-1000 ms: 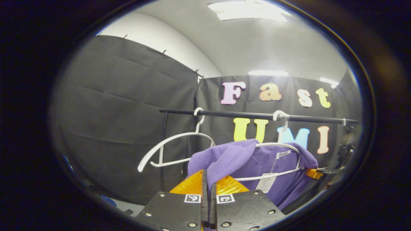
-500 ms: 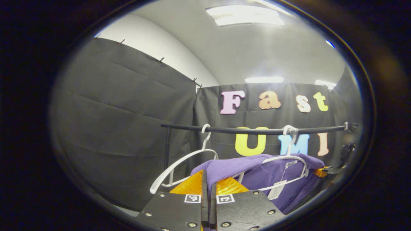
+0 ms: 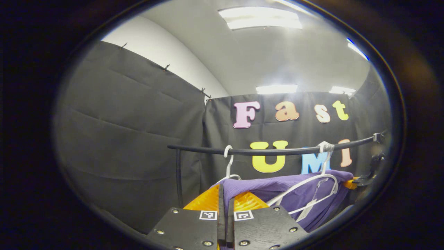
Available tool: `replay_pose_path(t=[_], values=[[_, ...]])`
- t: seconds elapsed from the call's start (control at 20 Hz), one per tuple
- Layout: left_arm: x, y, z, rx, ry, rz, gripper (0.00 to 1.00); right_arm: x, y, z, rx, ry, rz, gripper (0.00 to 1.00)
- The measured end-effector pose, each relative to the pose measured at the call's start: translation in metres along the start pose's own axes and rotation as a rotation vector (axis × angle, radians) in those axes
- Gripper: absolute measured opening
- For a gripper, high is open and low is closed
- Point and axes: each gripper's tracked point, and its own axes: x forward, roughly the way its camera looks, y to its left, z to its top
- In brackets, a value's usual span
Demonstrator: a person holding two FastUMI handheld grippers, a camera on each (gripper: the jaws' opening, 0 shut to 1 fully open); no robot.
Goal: Grasp the clothes on the hanger with both hands and then place them into the laundry hamper below.
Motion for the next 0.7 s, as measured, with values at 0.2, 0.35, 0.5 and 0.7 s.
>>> replay_pose_path(t=[0.2, 0.35, 0.5, 0.7], values=[[0.010, 0.009, -0.028, -0.042, 0.050, -0.054, 0.02, -0.002, 0.002, -0.001, -0.020, -0.008, -0.020, 0.00], [0.005, 0.011, -0.046, -0.096, 0.069, -0.096, 0.02, -0.004, 0.001, 0.000, -0.030, -0.001, -0.036, 0.00], [0.004, 0.011, -0.060, -0.101, 0.087, -0.129, 0.02, -0.002, -0.004, 0.000, -0.037, 0.001, -0.050, 0.00], [0.006, 0.010, -0.073, -0.106, 0.098, -0.150, 0.02, -0.001, -0.006, -0.002, -0.056, 0.001, -0.055, 0.00]])
